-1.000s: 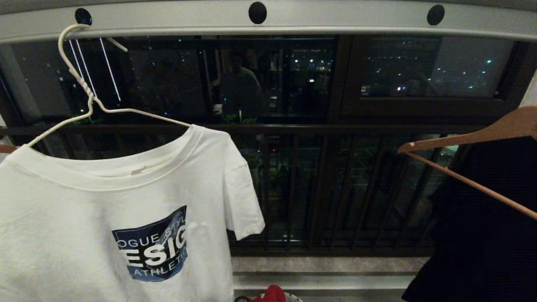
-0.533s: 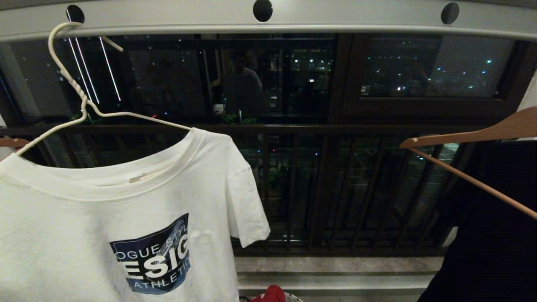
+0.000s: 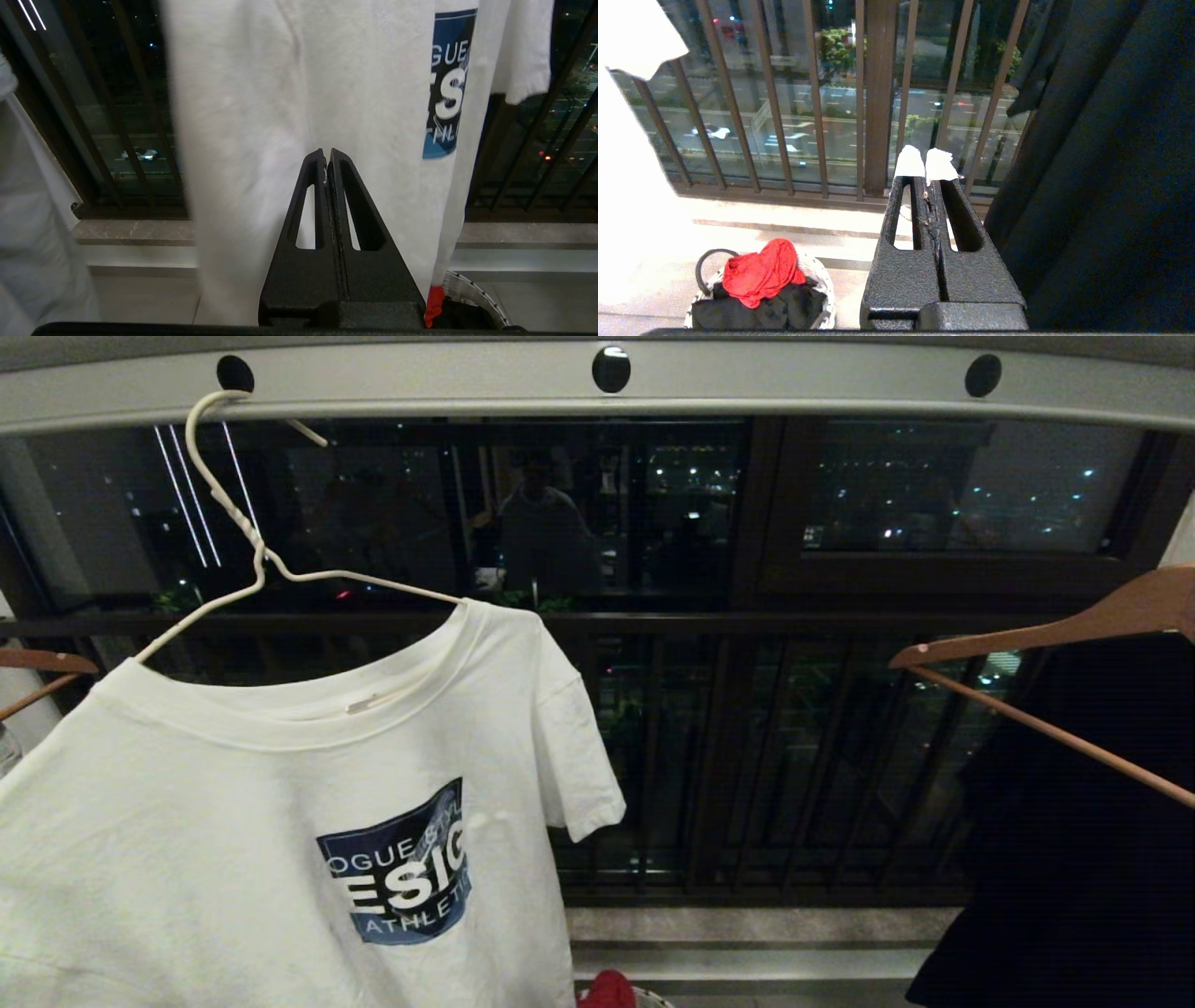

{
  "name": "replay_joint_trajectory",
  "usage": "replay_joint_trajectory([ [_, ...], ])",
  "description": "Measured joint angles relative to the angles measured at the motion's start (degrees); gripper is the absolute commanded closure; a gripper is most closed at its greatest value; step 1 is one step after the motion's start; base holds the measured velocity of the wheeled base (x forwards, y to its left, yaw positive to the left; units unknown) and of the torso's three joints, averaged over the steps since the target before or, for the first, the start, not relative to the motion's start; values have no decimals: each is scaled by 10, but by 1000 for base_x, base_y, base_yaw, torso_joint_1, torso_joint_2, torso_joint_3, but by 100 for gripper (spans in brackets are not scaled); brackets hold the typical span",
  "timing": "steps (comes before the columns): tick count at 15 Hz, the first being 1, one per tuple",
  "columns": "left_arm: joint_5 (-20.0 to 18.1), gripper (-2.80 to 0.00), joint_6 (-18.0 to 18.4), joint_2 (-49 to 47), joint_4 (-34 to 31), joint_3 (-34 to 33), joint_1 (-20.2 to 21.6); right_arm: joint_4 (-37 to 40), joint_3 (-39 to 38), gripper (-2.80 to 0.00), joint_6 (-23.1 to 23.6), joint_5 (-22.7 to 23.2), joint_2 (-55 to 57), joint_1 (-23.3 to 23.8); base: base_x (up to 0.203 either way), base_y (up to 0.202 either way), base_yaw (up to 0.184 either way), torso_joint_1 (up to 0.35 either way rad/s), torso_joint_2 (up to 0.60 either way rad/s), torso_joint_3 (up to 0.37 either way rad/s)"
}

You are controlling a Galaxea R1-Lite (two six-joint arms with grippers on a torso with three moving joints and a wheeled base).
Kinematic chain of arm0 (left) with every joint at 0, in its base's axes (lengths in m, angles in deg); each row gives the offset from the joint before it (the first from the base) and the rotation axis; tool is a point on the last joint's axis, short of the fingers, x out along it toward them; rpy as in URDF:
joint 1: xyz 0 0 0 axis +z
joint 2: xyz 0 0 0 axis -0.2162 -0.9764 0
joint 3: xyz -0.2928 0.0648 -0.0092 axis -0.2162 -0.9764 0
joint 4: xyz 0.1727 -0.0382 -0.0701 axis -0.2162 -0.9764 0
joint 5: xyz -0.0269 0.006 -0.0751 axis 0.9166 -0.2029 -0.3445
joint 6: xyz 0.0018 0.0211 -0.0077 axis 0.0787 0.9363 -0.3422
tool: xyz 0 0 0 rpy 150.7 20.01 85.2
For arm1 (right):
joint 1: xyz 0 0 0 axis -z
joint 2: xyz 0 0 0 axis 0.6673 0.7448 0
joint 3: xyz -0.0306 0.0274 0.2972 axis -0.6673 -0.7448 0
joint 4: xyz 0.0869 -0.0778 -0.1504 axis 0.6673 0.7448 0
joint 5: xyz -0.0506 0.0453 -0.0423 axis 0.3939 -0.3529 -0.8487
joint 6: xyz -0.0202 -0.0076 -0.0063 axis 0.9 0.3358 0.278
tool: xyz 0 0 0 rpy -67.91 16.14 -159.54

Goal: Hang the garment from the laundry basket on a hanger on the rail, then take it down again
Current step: Take the clothes off the clothes rack

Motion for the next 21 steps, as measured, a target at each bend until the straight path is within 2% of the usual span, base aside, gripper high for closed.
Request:
replay_joint_trajectory([
  [8, 6, 0, -5, 0, 1, 0, 0, 0, 0, 0, 0, 0, 0, 0, 0, 0, 0, 0, 0, 0],
  [10, 2, 0, -17, 0, -7, 20, 0, 0, 0, 0, 0, 0, 0, 0, 0, 0, 0, 0, 0, 0],
  [14, -8, 0, -23, -66, -31, 151, -1, 0, 0, 0, 0, 0, 0, 0, 0, 0, 0, 0, 0, 0],
  [19, -10, 0, 15, -263, -144, 430, -29, 0, 0, 0, 0, 0, 0, 0, 0, 0, 0, 0, 0, 0],
  [21, -11, 0, 32, -348, -211, 556, -36, 0, 0, 0, 0, 0, 0, 0, 0, 0, 0, 0, 0, 0],
])
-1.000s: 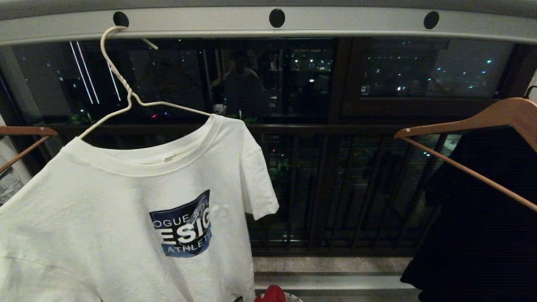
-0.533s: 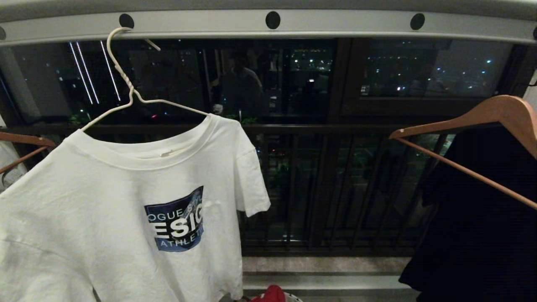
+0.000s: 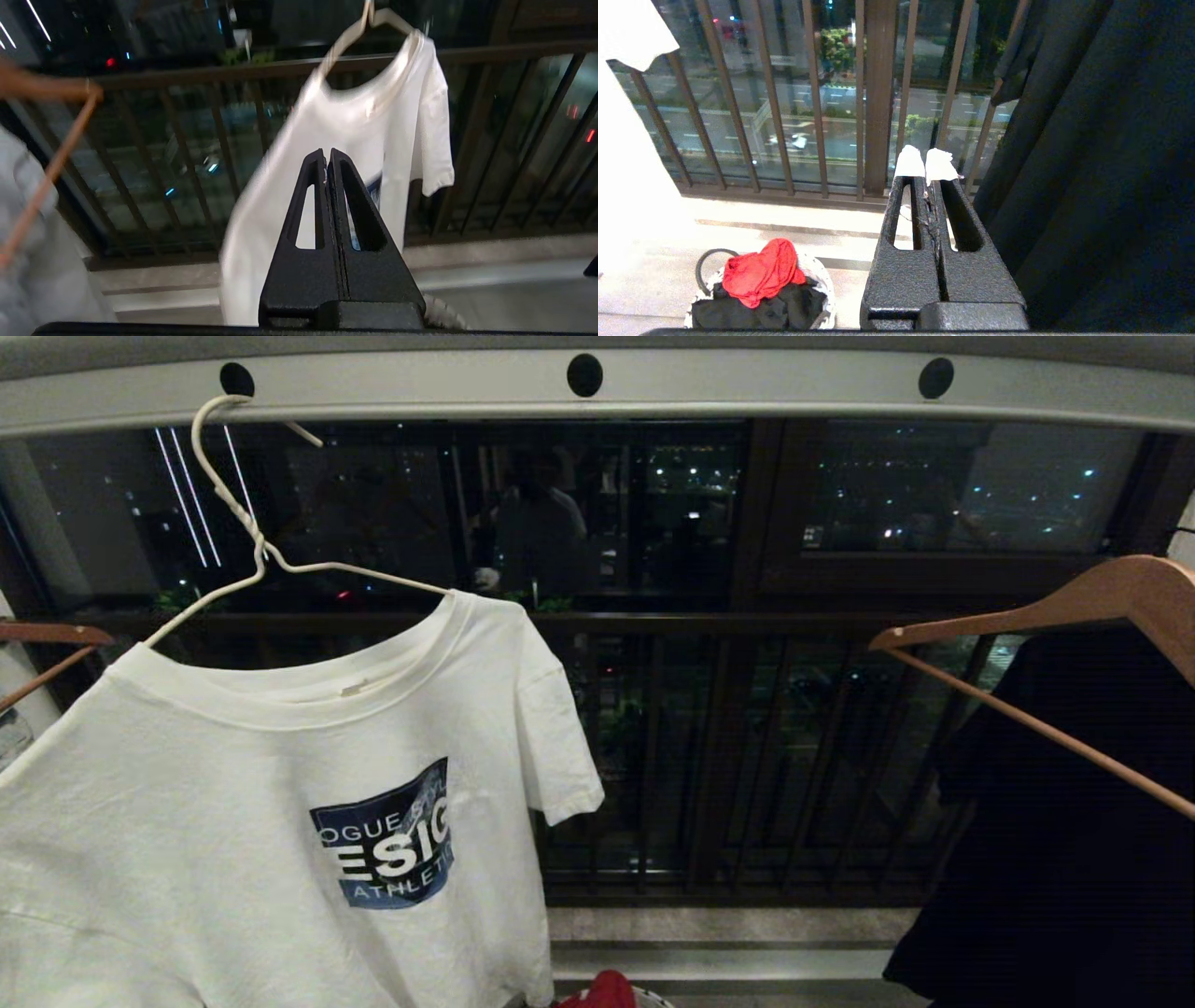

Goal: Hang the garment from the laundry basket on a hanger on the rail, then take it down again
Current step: Take the clothes off the clothes rack

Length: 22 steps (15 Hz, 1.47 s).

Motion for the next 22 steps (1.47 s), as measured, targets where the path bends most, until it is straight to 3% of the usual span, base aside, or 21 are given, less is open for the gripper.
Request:
replay_joint_trajectory([
  [4, -35, 0, 38, -149, -180, 243, -6, 0, 0, 0, 0, 0, 0, 0, 0, 0, 0, 0, 0, 0],
  [8, -120, 0, 78, -281, -397, 444, -7, 0, 0, 0, 0, 0, 0, 0, 0, 0, 0, 0, 0, 0],
  [9, -134, -280, 87, -308, -442, 481, -7, 0, 0, 0, 0, 0, 0, 0, 0, 0, 0, 0, 0, 0],
  [12, -148, -280, 103, -363, -496, 538, -8, 0, 0, 0, 0, 0, 0, 0, 0, 0, 0, 0, 0, 0],
  [22, -149, -280, 122, -421, -448, 528, -8, 0, 0, 0, 0, 0, 0, 0, 0, 0, 0, 0, 0, 0],
])
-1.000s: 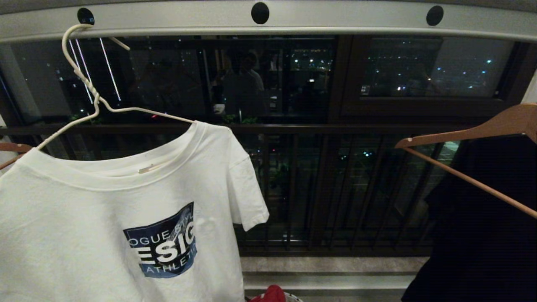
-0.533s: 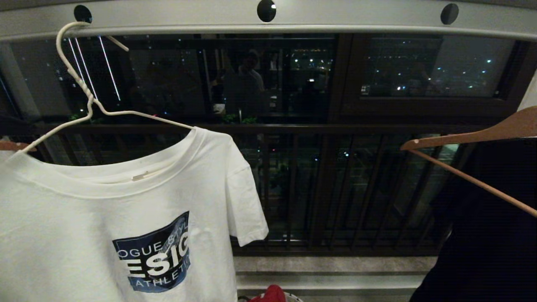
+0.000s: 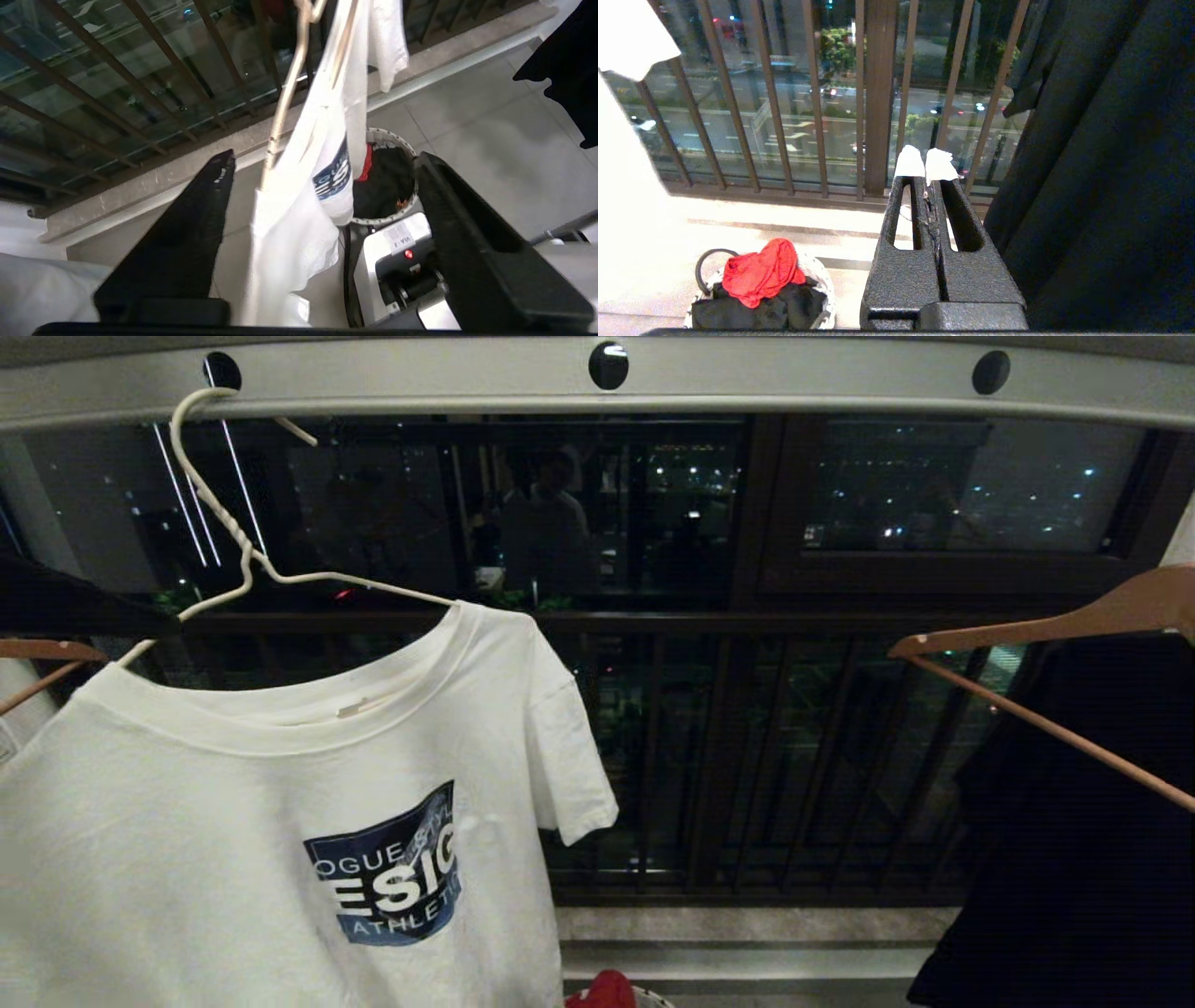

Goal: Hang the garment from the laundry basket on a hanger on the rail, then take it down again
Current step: Take the clothes off the clothes rack

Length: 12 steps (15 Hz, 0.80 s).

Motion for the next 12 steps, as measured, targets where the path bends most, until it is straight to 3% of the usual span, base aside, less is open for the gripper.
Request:
replay_joint_trajectory([
  [9, -3, -280, -8, -33, 257, -133, 0, 0, 0, 0, 0, 0, 0, 0, 0, 0, 0, 0, 0, 0],
  [12, -23, -280, -17, -42, 288, -152, 0, 0, 0, 0, 0, 0, 0, 0, 0, 0, 0, 0, 0, 0],
])
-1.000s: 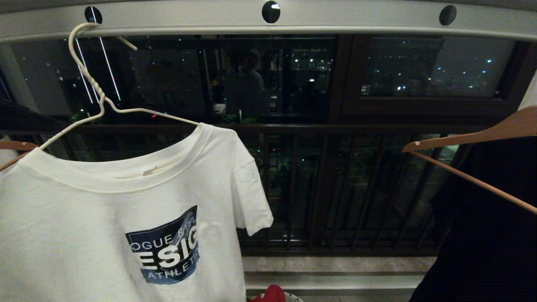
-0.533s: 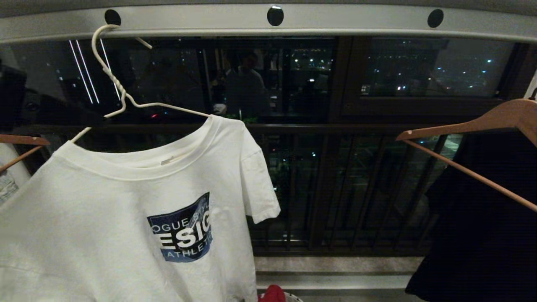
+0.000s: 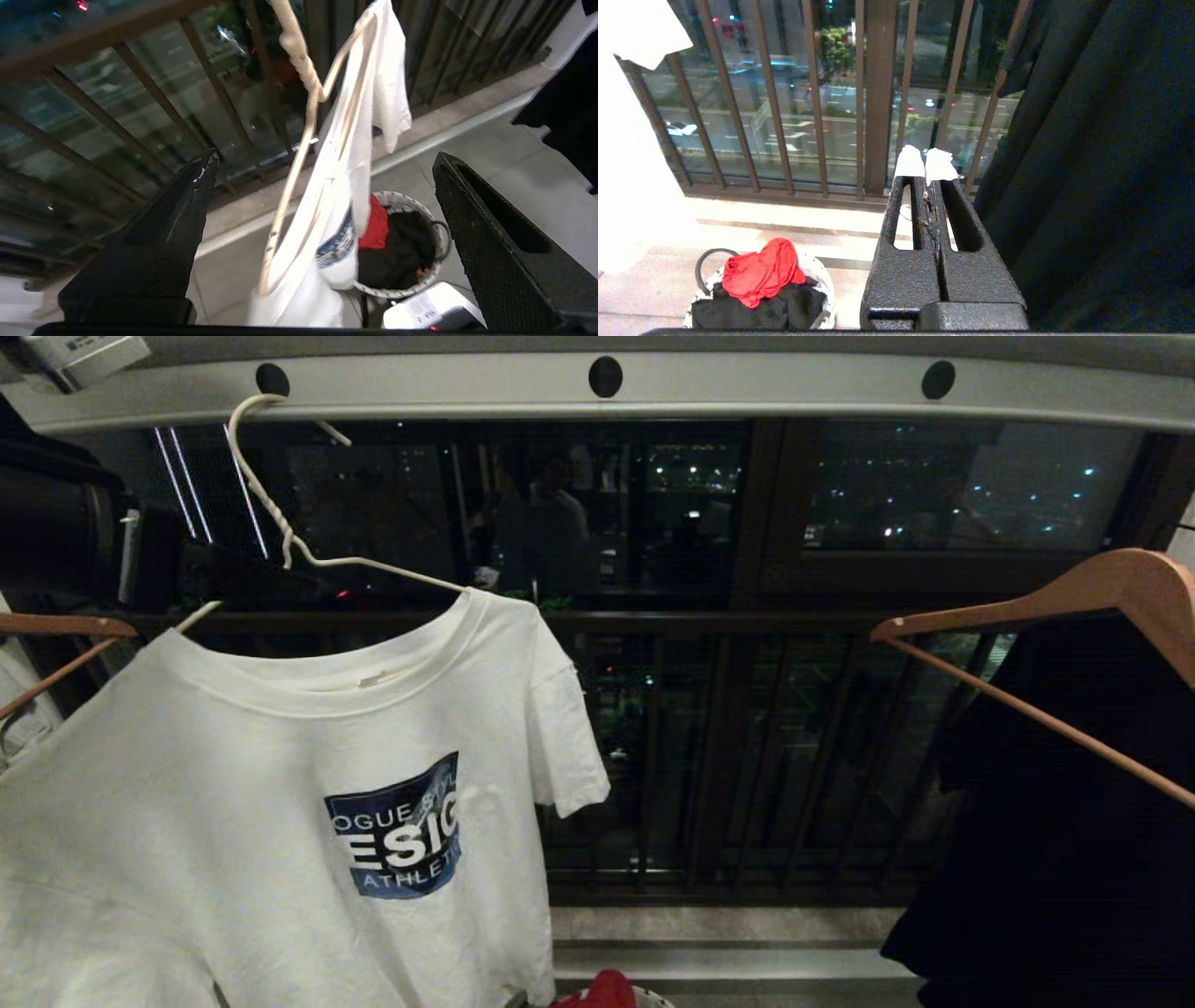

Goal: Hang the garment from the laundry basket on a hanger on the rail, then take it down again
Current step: Take the clothes off the clothes rack

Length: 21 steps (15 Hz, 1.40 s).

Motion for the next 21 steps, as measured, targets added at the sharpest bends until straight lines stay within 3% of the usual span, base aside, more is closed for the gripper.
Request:
replay_joint_trajectory([
  [5, -3, -280, -13, -8, 28, -13, 0, 0, 0, 0, 0, 0, 0, 0, 0, 0, 0, 0, 0, 0],
  [6, -3, 0, -13, -8, 28, -14, 0, 0, 0, 0, 0, 0, 0, 0, 0, 0, 0, 0, 0, 0],
  [21, -2, 0, -11, 6, 28, -12, 1, 0, 0, 0, 0, 0, 0, 0, 0, 0, 0, 0, 0, 0],
])
